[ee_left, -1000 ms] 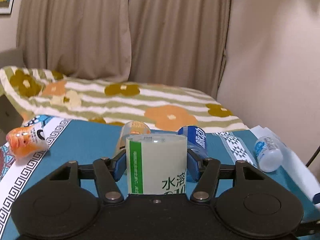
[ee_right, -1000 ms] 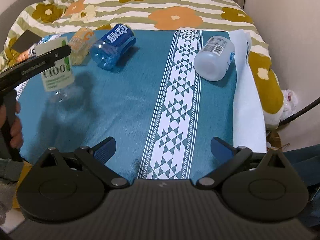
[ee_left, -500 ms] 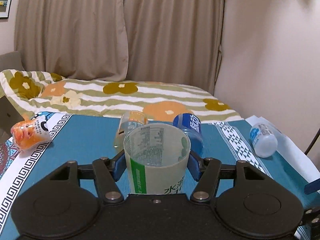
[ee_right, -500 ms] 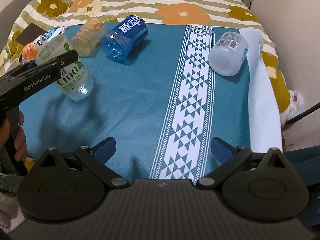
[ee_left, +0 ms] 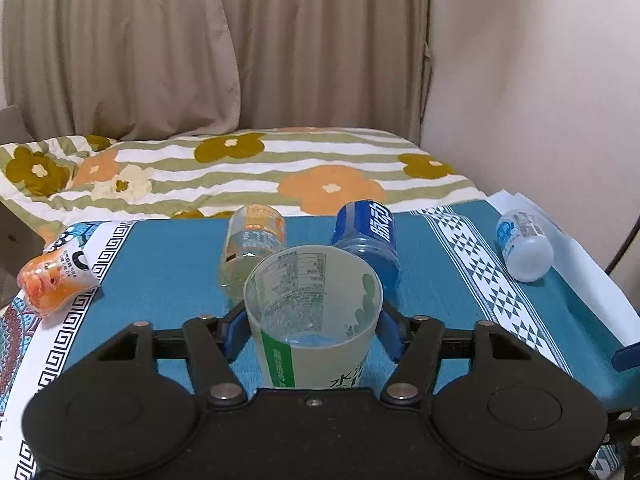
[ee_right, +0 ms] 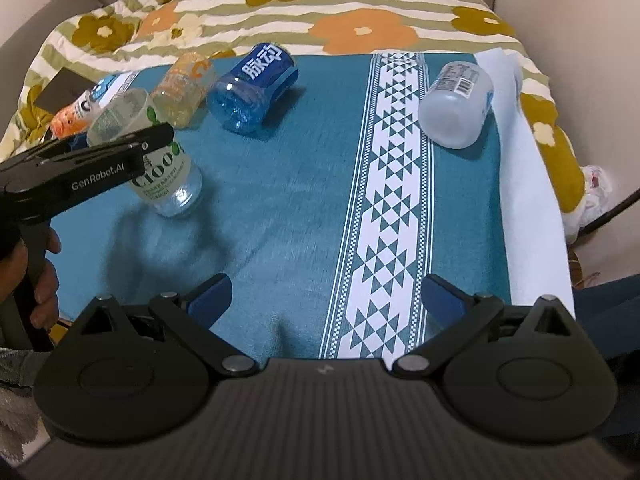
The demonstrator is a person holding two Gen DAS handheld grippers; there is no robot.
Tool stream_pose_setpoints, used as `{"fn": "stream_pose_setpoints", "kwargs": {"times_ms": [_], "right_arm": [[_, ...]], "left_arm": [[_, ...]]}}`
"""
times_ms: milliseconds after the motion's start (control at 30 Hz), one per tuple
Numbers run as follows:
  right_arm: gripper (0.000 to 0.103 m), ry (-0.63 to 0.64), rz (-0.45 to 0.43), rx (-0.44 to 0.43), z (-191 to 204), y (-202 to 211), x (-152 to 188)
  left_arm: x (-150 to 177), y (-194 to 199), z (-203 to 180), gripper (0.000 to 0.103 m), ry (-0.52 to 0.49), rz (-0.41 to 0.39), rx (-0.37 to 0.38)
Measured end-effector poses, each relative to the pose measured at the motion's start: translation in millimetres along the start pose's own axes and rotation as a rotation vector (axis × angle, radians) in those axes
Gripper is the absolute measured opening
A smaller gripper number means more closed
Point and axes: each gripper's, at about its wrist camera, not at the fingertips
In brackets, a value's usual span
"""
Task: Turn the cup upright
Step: 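Lower the upright cup onto the cloth with the left gripper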
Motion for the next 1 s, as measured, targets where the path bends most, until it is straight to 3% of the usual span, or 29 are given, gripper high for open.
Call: {"fn": "stream_pose_setpoints", "kwargs": {"times_ms": [67, 100, 233, 667, 1000], "right_arm": [[0.103, -0.012, -0.006, 0.003, 1.3, 3.7, 1.7], [0.103, -0.019, -0.011, 0.007, 2.2, 6.4, 2.6], [0.103, -0.049, -0.045, 0.02, 6.2, 23.5, 5.7], [0.103, -0.122, -0.168, 0.088, 37.9, 96.5, 9.1], [0.103, -0.098, -0.195, 0.155, 67.7, 108.8, 21.9]], "left_arm": [[-0.7, 4.5, -1.6, 0.093, -0.012, -0.005, 0.001], [-0.6, 9.2, -2.3, 0.095, -0.024, -0.016, 0.0], [-6.8, 28.4, -3.3, 0.095, -0.053, -0.005, -0.008], [-17.7, 135.4, 31.3, 0.102, -0.015, 0.078, -0.028], [2.9, 154.1, 51.4, 0.102, 0.036, 0.138, -0.062]]}}
Point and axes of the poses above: each gripper's, at about its wrist camera, not at the fingertips, and y roughly against the way its jaws point, z to its left, x to its underside, and after that the axes turned 12 degrees about z, right-handed
